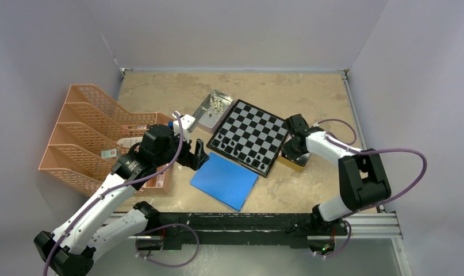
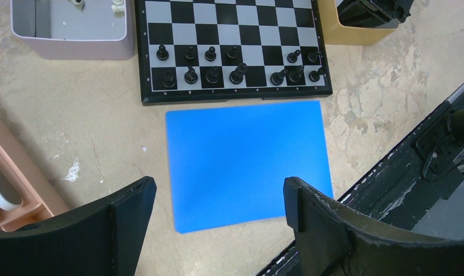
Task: Set up the chess pieces on the board
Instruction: Pick up the chess piece from the storage box.
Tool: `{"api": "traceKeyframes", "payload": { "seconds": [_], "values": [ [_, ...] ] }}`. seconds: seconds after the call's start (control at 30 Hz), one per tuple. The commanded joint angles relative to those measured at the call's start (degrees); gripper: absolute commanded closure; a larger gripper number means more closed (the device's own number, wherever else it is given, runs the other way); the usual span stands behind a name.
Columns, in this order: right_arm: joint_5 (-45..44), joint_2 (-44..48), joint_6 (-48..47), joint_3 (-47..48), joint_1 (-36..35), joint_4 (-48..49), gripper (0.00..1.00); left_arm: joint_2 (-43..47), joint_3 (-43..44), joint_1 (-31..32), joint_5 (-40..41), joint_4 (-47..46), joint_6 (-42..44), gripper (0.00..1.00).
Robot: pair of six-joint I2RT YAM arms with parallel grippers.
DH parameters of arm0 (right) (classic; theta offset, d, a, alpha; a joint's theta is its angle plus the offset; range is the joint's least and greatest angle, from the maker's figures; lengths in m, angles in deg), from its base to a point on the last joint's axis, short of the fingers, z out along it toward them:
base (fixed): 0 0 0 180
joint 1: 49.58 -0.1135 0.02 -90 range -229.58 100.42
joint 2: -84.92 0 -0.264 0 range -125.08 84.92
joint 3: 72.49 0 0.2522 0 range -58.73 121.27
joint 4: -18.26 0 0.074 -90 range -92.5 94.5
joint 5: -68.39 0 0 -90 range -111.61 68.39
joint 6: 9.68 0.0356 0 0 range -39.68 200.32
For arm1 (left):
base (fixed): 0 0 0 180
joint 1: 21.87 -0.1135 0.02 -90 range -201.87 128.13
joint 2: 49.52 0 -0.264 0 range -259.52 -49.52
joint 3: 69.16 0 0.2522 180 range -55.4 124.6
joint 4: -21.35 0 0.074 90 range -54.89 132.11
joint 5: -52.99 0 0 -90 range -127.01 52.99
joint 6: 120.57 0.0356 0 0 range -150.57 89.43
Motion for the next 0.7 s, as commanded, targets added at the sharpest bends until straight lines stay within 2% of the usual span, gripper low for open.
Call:
{"api": "traceKeyframes", "payload": {
  "seconds": [0.0, 0.37, 0.67],
  "values": [
    [-0.1, 2.7, 1.7, -0.7, -0.3, -1.4, 1.00, 0.6, 0.0, 0.0, -0.1, -1.0, 0.8, 0.19],
    [-14.3, 5.6, 3.0, 4.2, -0.3, -6.5, 1.00, 0.3, 0.0, 0.0, 0.1, -1.0, 0.6, 0.19],
    [-15.5, 9.0, -3.3, 1.7, -0.3, 0.6, 0.99, 1.3, -0.2, 0.1, -0.2, -1.3, 0.6, 0.19]
  ]
}}
